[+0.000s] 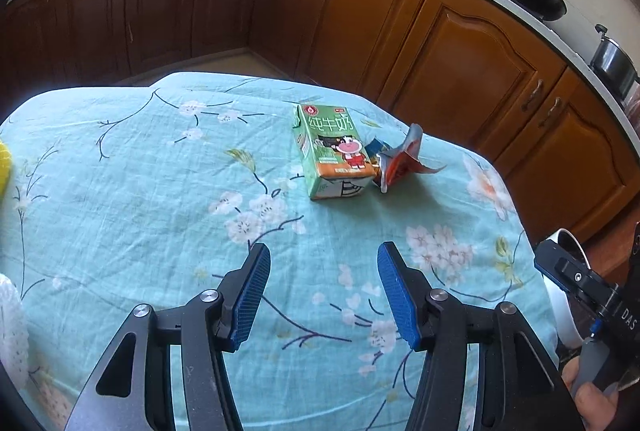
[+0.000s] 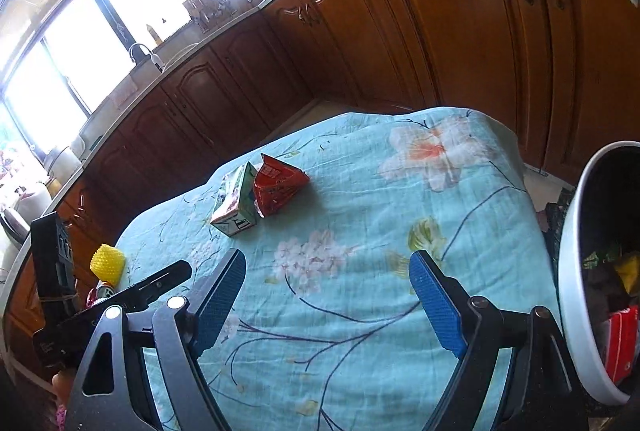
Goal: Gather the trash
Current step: 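Move both tools back over the table toward the green carton and wrapper, then grasp the green milk carton with the left tool while the right tool grasps the snack wrapper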
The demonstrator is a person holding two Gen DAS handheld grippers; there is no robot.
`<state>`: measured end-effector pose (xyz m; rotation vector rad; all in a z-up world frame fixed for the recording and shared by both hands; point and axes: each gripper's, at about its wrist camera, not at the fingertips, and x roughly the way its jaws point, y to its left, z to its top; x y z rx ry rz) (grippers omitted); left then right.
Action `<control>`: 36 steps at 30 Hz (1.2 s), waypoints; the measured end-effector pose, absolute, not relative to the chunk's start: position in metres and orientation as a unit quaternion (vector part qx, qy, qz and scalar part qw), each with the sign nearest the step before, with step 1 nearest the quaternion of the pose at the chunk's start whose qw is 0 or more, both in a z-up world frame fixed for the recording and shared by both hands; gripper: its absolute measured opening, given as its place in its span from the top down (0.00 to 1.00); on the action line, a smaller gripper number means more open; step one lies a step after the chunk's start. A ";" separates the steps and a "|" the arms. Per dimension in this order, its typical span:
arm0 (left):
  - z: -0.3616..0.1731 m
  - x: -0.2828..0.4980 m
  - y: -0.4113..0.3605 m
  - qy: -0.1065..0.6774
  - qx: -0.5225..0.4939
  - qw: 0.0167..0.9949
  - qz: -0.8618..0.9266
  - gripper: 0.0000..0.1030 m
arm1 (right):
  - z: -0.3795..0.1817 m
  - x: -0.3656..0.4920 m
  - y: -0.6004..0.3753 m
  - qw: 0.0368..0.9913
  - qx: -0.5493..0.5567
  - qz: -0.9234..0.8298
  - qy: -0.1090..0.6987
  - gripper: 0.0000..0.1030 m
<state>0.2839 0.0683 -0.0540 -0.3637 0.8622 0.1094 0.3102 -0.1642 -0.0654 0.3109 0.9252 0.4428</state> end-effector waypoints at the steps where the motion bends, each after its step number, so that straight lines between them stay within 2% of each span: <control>1: -0.054 0.288 0.070 0.415 -0.175 0.891 0.055 0.46 | -0.067 0.316 -0.161 0.858 0.150 0.213 0.442 0.17; 7: -0.058 0.313 0.078 0.415 -0.174 0.891 0.060 0.45 | -0.075 0.349 -0.141 0.848 0.164 0.224 0.452 0.23; 12: -0.059 0.330 0.080 0.414 -0.176 0.891 0.061 0.44 | -0.089 0.378 -0.129 0.832 0.189 0.226 0.470 0.44; 16: -0.062 0.344 0.080 0.415 -0.173 0.891 0.062 0.44 | -0.103 0.395 -0.119 0.815 0.207 0.232 0.489 0.55; 19: -0.065 0.352 0.079 0.418 -0.169 0.891 0.062 0.44 | -0.112 0.402 -0.114 0.803 0.216 0.243 0.500 0.74; 20: -0.066 0.354 0.079 0.419 -0.169 0.890 0.062 0.44 | -0.114 0.403 -0.112 0.800 0.214 0.246 0.503 0.89; 21: -0.068 0.356 0.079 0.421 -0.169 0.889 0.062 0.44 | -0.114 0.402 -0.112 0.802 0.210 0.247 0.502 0.97; 36: -0.092 0.391 0.061 0.437 -0.130 0.886 0.079 0.41 | -0.097 0.366 -0.160 0.842 0.166 0.212 0.467 0.99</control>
